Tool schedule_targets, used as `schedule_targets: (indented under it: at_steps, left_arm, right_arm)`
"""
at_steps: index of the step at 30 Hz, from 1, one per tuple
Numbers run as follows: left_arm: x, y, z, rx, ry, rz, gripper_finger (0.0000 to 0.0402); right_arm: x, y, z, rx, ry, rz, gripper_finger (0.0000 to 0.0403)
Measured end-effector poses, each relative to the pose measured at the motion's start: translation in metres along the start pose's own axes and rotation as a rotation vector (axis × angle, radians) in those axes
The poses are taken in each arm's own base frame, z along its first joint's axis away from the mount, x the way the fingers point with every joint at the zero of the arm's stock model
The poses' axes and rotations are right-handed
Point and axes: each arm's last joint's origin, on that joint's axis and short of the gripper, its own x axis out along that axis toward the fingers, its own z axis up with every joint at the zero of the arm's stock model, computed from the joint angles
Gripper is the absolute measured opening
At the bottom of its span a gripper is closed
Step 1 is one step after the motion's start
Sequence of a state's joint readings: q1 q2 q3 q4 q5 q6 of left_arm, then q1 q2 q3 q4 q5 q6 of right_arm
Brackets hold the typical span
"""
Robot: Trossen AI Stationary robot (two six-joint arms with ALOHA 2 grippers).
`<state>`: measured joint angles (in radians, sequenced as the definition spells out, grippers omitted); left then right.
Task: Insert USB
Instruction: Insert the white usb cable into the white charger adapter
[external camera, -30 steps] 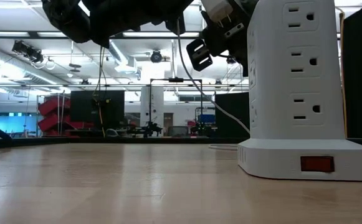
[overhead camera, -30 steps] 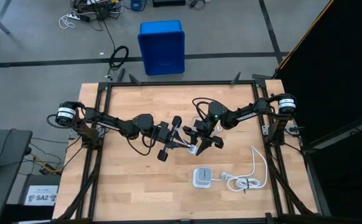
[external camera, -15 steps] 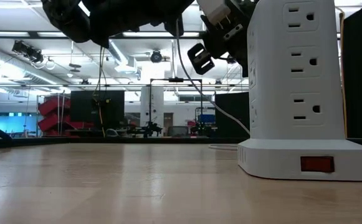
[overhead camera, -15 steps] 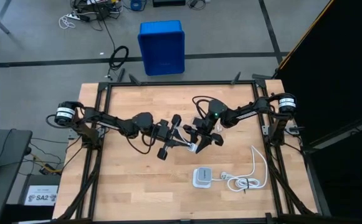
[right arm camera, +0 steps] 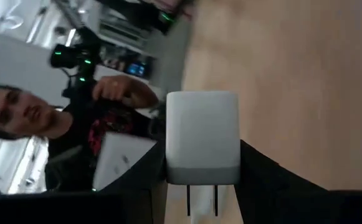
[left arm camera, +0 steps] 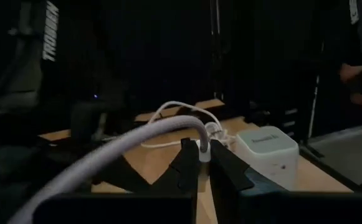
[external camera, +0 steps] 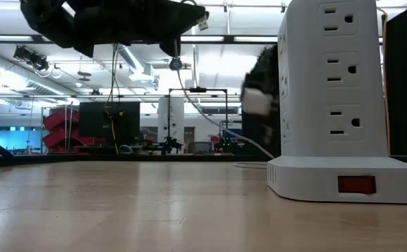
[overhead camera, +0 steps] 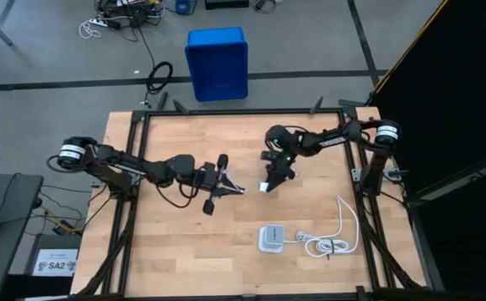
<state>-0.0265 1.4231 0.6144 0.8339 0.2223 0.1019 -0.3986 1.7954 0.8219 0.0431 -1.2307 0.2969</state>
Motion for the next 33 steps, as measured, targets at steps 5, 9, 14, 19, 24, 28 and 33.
schedule_targets:
  at_steps: [5,9,14,19,24,28,33]
  left_arm:
    - [0.000,0.000,0.000,-0.001,0.002,0.007,0.0000]
    - [0.000,0.000,0.001,-0.001,-0.003,0.009,0.0000]
    - [0.000,-0.002,0.001,-0.001,-0.003,0.003,0.0000]
    - [0.001,-0.004,0.001,-0.006,-0.002,-0.008,0.0000]
    - [0.001,-0.004,0.001,-0.005,0.001,0.019,0.0000]
    - [-0.003,0.003,0.006,0.022,-0.003,0.109,0.0000]
    - [-0.017,0.023,0.014,0.048,0.037,0.242,0.0000]
  right_arm:
    - [-0.016,-0.013,-0.023,0.176,0.050,-0.149,0.0110]
    - [-0.020,-0.015,-0.035,0.255,0.108,-0.248,0.0110]
    - [-0.013,-0.024,-0.042,0.307,0.163,-0.280,0.0110]
    - [-0.009,-0.028,-0.044,0.325,0.183,-0.265,0.0110]
    - [-0.015,-0.025,-0.042,0.316,0.161,-0.271,0.0110]
    - [-0.019,-0.012,-0.037,0.276,0.146,-0.275,0.0110]
    - [-0.028,0.012,-0.028,0.155,0.110,-0.251,0.0110]
